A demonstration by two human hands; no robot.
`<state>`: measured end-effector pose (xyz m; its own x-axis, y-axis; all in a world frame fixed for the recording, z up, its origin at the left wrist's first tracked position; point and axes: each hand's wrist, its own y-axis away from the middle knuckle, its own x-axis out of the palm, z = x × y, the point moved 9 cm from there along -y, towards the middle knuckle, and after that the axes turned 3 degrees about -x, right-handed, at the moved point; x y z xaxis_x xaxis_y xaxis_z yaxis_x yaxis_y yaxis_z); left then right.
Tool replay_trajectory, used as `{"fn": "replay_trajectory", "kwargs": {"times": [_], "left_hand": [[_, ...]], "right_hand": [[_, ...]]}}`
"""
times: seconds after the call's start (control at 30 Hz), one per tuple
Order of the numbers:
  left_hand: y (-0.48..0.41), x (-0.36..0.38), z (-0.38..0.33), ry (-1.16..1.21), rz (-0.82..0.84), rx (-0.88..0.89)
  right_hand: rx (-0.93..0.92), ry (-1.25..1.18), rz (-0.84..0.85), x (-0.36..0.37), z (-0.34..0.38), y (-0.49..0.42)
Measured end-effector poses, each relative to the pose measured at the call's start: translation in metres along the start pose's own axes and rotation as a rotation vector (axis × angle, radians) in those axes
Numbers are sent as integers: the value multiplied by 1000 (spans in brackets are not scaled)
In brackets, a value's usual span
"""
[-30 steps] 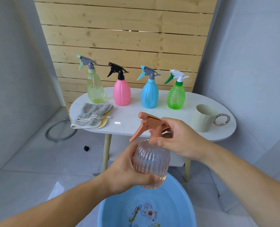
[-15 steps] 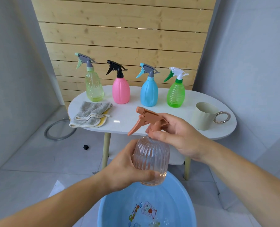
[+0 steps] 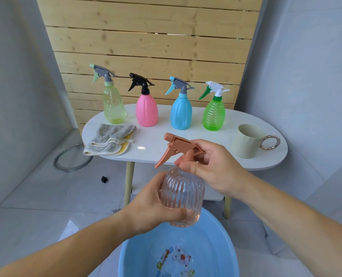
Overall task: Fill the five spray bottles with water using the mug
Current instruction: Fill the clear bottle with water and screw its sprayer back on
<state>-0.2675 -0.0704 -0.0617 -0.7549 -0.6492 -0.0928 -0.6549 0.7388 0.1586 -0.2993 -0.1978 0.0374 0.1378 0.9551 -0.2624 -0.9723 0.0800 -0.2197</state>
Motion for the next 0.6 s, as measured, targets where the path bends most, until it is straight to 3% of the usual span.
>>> {"fn": "replay_trajectory", "kwargs": {"times": [0.2, 0.6], "left_hand": [[2, 4, -5, 43, 71, -5], [6, 7, -3, -31, 7, 8]], "right_hand": [[80, -168, 171, 4, 3, 7], [84, -258, 4, 1, -18, 14]]}}
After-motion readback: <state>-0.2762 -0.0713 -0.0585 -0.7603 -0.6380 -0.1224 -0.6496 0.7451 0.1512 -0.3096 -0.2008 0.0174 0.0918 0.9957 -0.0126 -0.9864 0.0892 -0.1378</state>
